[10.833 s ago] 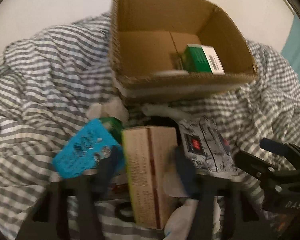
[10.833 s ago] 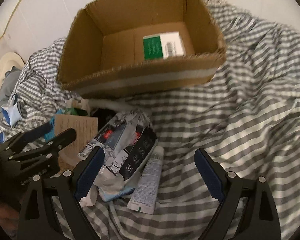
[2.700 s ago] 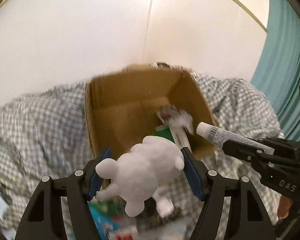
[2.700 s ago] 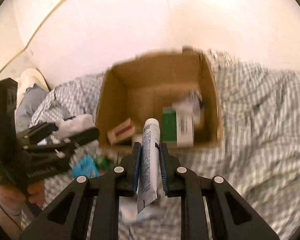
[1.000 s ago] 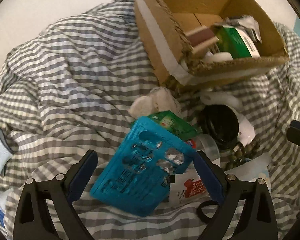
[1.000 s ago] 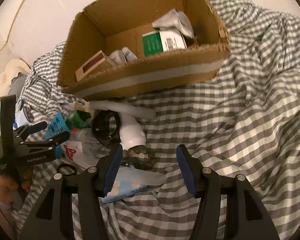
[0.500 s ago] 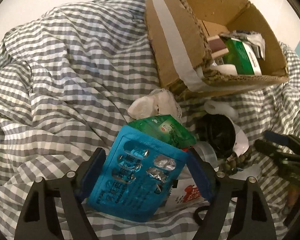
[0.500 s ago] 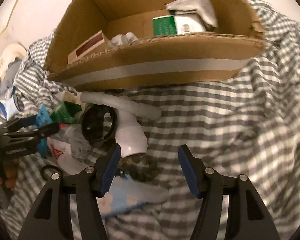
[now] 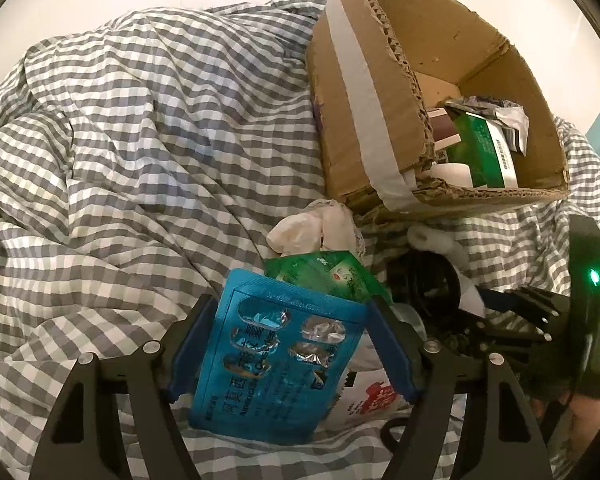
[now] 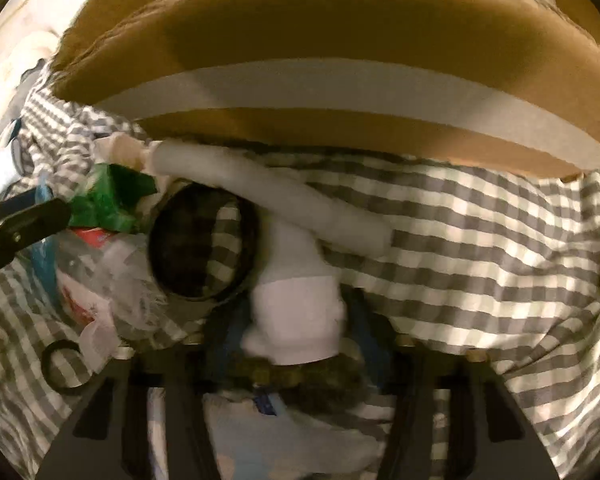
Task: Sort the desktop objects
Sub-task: 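Grasp the blue blister pack with the left tool while the right tool grasps the white pipe fitting, then carry the blister pack and pipe fitting into the cardboard box and release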
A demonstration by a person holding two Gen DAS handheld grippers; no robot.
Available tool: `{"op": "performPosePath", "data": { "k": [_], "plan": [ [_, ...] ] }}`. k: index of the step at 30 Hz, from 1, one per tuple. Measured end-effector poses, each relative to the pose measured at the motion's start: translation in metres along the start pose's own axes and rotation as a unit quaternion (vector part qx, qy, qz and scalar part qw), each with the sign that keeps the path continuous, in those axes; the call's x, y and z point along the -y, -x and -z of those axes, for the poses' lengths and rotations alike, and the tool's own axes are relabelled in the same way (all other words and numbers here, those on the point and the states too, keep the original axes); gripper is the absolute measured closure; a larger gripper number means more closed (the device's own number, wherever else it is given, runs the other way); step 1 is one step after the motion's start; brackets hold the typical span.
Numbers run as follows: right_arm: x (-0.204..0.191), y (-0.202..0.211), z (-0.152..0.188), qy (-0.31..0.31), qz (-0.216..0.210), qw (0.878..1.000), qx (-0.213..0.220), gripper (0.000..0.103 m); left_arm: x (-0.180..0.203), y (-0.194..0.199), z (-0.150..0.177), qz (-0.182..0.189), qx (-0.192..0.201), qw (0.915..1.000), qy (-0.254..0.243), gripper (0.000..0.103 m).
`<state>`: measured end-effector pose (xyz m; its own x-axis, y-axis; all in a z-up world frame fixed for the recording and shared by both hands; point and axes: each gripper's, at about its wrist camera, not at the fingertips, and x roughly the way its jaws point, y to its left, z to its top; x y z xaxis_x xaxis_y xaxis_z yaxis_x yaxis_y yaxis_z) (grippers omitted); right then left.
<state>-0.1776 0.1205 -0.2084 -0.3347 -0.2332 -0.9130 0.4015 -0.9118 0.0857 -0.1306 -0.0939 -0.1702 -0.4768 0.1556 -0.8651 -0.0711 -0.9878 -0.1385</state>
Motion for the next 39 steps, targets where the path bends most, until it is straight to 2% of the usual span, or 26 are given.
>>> {"op": "performPosePath", "data": {
  "k": [6,11,15,24,32,35,39],
  "plan": [
    [0.007,0.032,0.016,-0.022,0.002,0.999,0.026,0.057,0.004,0.016,0.002,-0.008,0.018,0.9998,-0.001,0.027],
    [0.017,0.089,0.023,-0.043,0.001,0.996,0.078,0.061,0.013,0.039,0.000,-0.004,0.038,0.9992,-0.006,0.028],
    [0.021,0.122,0.026,-0.045,0.010,0.994,0.101,0.061,0.017,0.059,-0.002,-0.005,0.055,0.9984,-0.013,0.029],
    [0.005,0.177,0.033,-0.051,0.005,0.987,0.153,0.062,0.035,0.109,-0.014,0.012,0.103,0.9941,-0.030,0.029],
    [0.005,0.227,0.004,-0.040,0.005,0.979,0.201,0.061,0.072,0.135,-0.051,0.033,0.137,0.9881,-0.061,0.029],
    [0.009,0.239,-0.011,-0.043,0.002,0.975,0.216,0.062,0.089,0.141,-0.070,0.048,0.151,0.9848,-0.072,0.029],
    [0.016,0.244,-0.036,-0.036,0.003,0.972,0.233,0.062,0.108,0.135,-0.096,0.043,0.163,0.9815,-0.090,0.029]
  ]
}}
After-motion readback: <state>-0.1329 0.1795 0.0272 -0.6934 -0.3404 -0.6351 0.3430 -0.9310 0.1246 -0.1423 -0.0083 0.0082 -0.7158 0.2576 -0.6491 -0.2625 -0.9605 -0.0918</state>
